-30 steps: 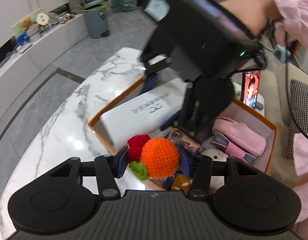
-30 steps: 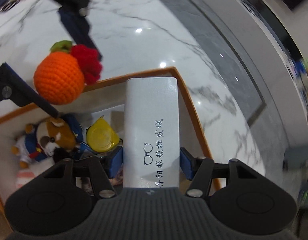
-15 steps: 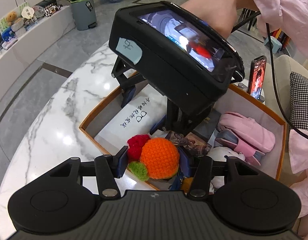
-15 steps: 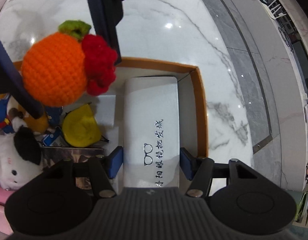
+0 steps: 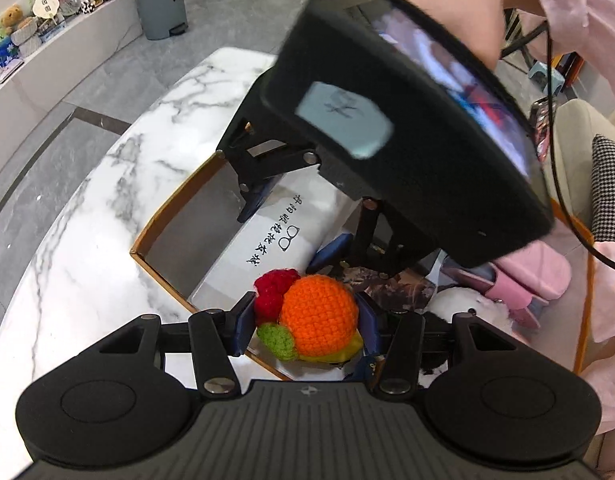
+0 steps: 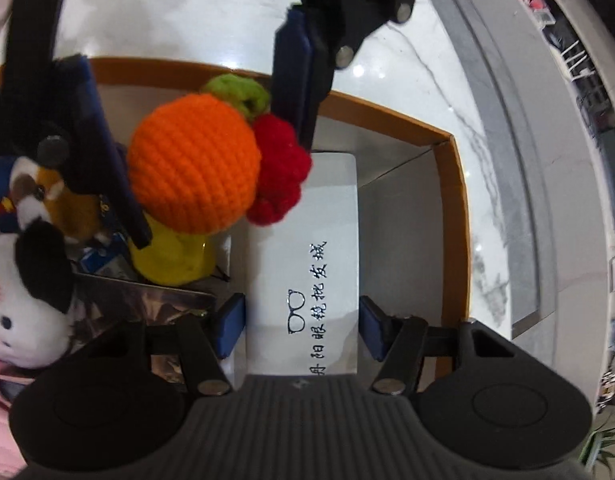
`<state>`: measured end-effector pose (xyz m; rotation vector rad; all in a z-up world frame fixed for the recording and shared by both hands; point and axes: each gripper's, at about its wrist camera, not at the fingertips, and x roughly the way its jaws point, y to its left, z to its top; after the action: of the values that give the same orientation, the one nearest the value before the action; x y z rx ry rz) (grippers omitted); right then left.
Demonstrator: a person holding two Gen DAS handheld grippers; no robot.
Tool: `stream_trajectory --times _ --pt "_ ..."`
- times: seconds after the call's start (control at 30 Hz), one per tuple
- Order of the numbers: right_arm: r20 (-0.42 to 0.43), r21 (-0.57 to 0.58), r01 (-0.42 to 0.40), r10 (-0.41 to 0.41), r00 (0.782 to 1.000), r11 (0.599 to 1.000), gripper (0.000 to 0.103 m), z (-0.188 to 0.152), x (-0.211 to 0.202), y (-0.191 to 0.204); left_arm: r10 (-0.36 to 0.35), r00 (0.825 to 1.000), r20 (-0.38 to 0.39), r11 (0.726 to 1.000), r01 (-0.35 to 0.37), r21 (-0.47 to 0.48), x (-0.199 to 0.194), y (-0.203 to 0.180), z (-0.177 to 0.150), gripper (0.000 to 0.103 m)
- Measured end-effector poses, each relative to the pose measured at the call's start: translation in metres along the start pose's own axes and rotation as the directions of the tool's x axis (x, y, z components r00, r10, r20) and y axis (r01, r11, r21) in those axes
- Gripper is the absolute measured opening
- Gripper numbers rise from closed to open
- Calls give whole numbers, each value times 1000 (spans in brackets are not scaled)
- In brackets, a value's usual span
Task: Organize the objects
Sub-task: 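Carry the orange fruit and white box over the shoebox, then lower the white box into the shoebox and open the right tool while the left tool lowers the fruit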
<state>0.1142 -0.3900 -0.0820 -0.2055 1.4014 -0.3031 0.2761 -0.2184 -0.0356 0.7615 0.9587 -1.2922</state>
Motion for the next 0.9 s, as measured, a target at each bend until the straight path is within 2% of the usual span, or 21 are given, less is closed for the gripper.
stream_trajectory --times 0.17,0.27,0.37,0.47,0.63,0.7,0.83,0.9 --pt "-3 20 -3 3 1000 1000 62 -1 9 7 7 1000 -2 1000 -7 5 -2 -3 -2 60" --pt "-11 10 61 -61 998 998 61 -3 14 8 9 1000 -5 1000 -9 6 -4 -4 -3 60" --pt "-5 12 58 -58 998 998 61 -3 15 9 15 1000 -3 1000 -15 11 -5 -7 -4 60" --pt "6 -29 116 -116 993 993 63 -5 15 14 20 1000 -2 1000 -20 14 -5 -9 -5 60" --pt "50 58 126 -129 990 990 60 -5 2 4 27 1000 -3 999 -27 17 -5 -12 -5 60" --pt "59 93 115 -121 991 989 56 0 -3 4 31 999 -7 999 -31 17 -4 -13 -3 60" --pt "92 159 52 -67 993 986 28 -3 -1 11 36 999 -18 999 -36 28 -4 -15 -2 60" --pt "100 187 -1 -18 995 982 23 -7 -1 8 40 999 -23 999 -39 31 -4 -15 -2 60"
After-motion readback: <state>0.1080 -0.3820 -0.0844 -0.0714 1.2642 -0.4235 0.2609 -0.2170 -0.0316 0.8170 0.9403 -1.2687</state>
